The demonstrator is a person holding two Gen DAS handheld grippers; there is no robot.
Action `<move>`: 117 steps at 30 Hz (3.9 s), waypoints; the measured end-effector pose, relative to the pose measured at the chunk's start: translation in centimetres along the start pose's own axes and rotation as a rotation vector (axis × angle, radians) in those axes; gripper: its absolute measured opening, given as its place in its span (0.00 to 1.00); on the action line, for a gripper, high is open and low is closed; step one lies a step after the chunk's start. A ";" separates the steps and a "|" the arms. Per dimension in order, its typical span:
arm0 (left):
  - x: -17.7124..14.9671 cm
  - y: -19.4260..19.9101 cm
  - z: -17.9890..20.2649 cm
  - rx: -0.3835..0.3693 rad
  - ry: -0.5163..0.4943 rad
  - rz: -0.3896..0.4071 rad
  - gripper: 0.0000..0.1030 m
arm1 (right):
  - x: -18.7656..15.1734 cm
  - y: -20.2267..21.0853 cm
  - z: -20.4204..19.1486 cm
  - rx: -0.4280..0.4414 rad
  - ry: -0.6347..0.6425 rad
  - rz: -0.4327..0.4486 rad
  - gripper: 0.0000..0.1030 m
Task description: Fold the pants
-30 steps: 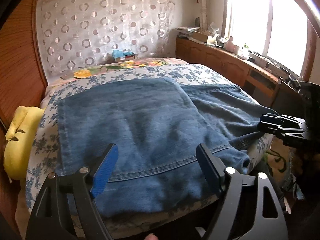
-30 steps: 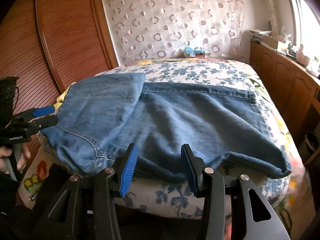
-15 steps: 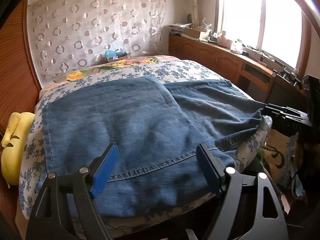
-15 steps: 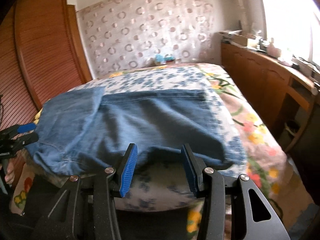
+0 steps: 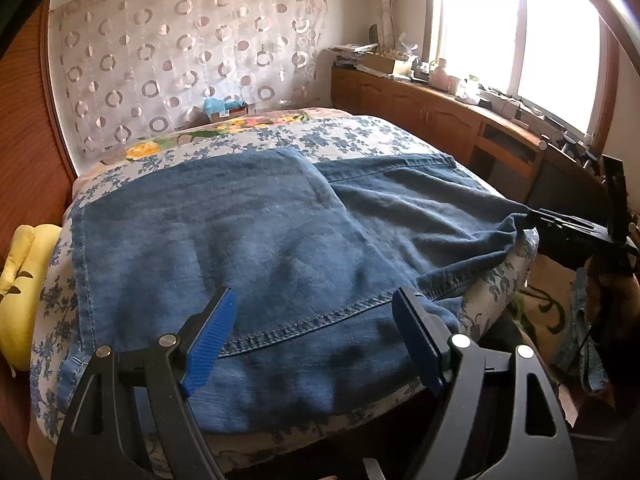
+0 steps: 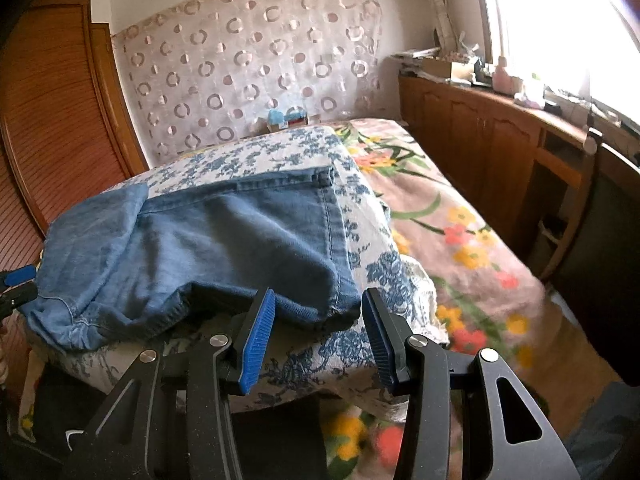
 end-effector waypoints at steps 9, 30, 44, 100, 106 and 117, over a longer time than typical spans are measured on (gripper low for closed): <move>-0.1 0.0 0.0 -0.002 0.003 0.000 0.78 | 0.0 -0.4 1.1 0.005 -0.041 -0.039 0.46; 0.1 0.8 -0.9 0.005 0.030 0.017 0.78 | 0.1 -1.5 0.5 0.068 -0.055 -0.036 0.23; 0.9 2.2 -2.6 0.031 0.060 0.048 0.78 | 6.6 1.4 -6.8 0.211 0.107 0.101 0.16; -0.9 6.7 -9.6 0.071 0.198 0.120 0.78 | 6.3 -3.6 -19.7 0.358 0.306 -0.042 0.53; 0.3 7.7 -7.5 0.001 0.181 0.155 0.78 | 5.5 -4.3 -19.1 0.347 0.253 -0.067 0.53; 1.0 5.6 -4.9 -0.048 0.133 0.115 0.65 | 4.4 -6.5 -19.4 0.397 0.189 -0.135 0.53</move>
Point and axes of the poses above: each gripper's, at about its wrist camera, not at the fingertips, and y roughly against the way its jaws point, z to its right, x to its top, the point moved 7 cm from there along -y, roughly the way its jaws point, and after that the axes turned 10 degrees about x, right-handed, at the moved point
